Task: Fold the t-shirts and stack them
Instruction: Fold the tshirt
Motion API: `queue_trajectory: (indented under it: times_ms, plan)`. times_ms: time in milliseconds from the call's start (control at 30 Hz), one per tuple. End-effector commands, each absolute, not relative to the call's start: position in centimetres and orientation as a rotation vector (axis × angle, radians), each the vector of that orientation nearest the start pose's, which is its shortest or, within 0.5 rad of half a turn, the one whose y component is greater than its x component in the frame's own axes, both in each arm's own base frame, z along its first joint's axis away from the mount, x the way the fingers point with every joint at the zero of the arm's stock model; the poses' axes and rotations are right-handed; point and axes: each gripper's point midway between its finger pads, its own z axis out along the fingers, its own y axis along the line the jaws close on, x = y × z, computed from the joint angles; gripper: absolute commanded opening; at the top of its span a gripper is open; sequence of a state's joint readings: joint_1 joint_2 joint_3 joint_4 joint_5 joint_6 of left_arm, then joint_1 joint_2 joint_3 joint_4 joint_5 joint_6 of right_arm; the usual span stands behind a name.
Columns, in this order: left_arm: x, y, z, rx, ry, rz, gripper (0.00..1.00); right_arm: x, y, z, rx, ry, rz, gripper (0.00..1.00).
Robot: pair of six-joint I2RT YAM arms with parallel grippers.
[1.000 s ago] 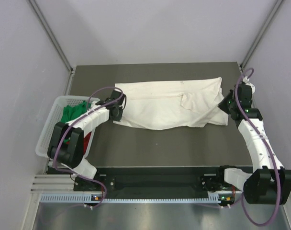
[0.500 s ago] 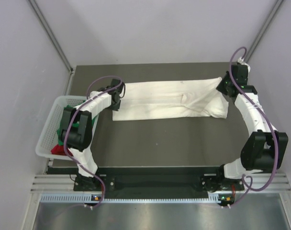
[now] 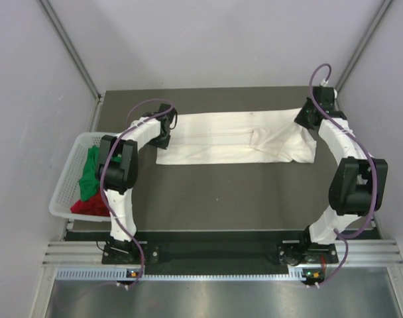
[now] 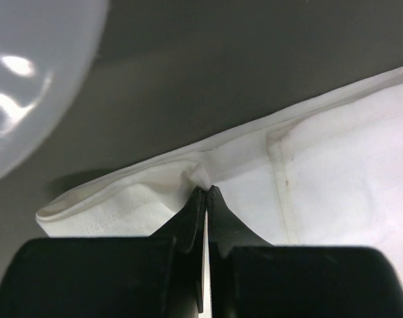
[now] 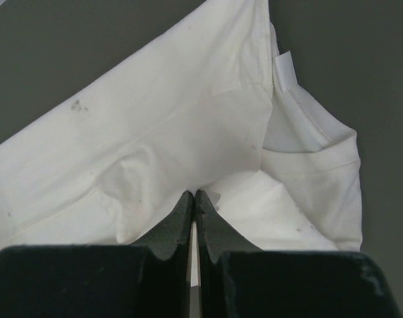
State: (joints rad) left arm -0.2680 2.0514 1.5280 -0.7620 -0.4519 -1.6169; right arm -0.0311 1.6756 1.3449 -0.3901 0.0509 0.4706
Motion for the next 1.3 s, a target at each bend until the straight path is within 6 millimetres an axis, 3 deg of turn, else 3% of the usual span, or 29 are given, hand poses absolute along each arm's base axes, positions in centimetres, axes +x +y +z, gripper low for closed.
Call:
queue_trajectory:
  times_ms: [0, 267, 733, 933, 1267]
  plan:
    - [44.7, -7.0, 4.8, -1.702, 1.957, 0.115, 0.0, 47.9, -1.4, 19.7, 0.588, 2.114, 0.143, 0.0]
    - [45.5, -6.4, 5.8, -1.701, 1.914, 0.105, 0.0, 48.8, -2.2, 21.9, 0.595, 2.058, 0.132, 0.0]
    - [46.8, -7.0, 3.8, -1.643, 2.003, 0.152, 0.0, 50.3, -2.5, 19.0, 0.616, 2.095, 0.144, 0.0]
    - [47.2, -7.1, 3.9, -1.641, 1.998, 0.152, 0.0, 50.2, -2.8, 17.7, 0.632, 2.118, 0.129, 0.0]
    - [47.8, -6.9, 3.6, -1.639, 1.975, 0.151, 0.0, 50.3, -3.8, 19.3, 0.662, 2.068, 0.113, 0.0]
